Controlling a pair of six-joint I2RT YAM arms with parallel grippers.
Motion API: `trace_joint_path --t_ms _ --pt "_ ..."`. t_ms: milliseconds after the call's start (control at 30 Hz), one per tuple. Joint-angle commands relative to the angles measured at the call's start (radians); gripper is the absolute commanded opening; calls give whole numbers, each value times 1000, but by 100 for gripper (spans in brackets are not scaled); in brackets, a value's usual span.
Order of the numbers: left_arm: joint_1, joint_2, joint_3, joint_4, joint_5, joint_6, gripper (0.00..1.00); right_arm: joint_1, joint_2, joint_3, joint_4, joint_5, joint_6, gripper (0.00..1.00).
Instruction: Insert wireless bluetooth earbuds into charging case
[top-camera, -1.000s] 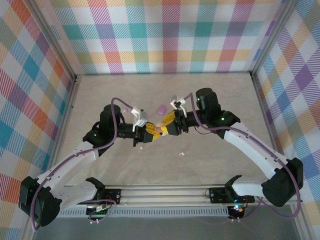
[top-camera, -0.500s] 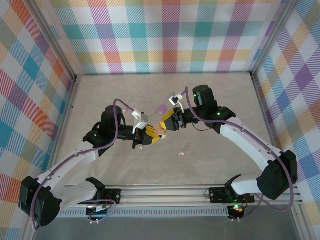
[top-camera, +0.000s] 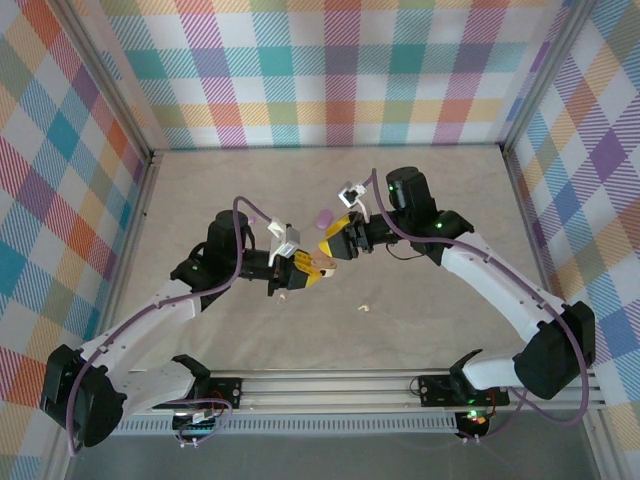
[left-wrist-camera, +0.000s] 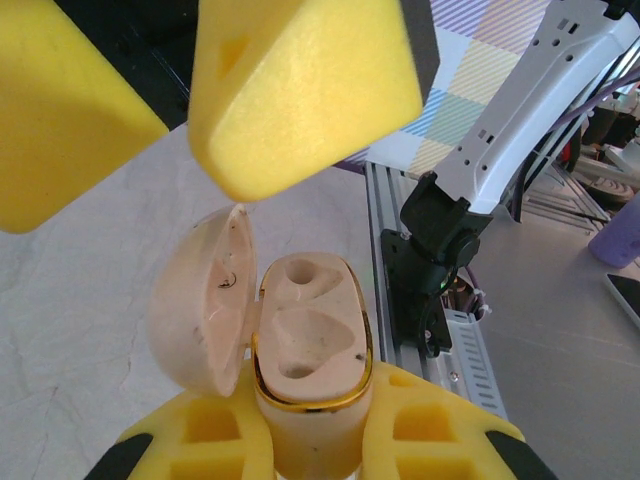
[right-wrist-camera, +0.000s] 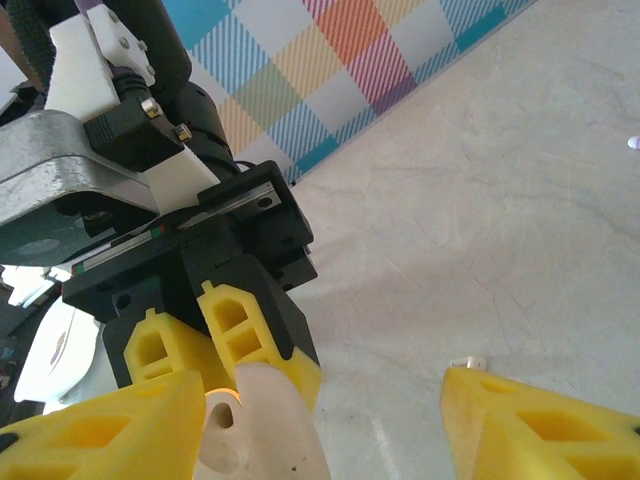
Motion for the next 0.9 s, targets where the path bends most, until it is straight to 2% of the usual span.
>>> trace_joint_path --t_ms 0,267,500,567,700,867 --pt "5 6 8 43 7 -11 0 -4 -19 34 -16 5 6 64" --pt "8 -5 -3 45 -6 -16 0 -4 -69 34 -68 99 33 67" --pt "19 -6 -19 40 -40 -18 0 -27 -174 28 -224 416 178 68" --pt "22 -11 -28 44 -47 -20 0 -43 -198 26 -298 513 228 66" --pt "28 -27 -54 60 -61 -28 0 -74 -214 -15 -418 617 291 60" --pt "31 -51 -91 80 -75 -38 0 -76 -208 -165 -427 604 449 51"
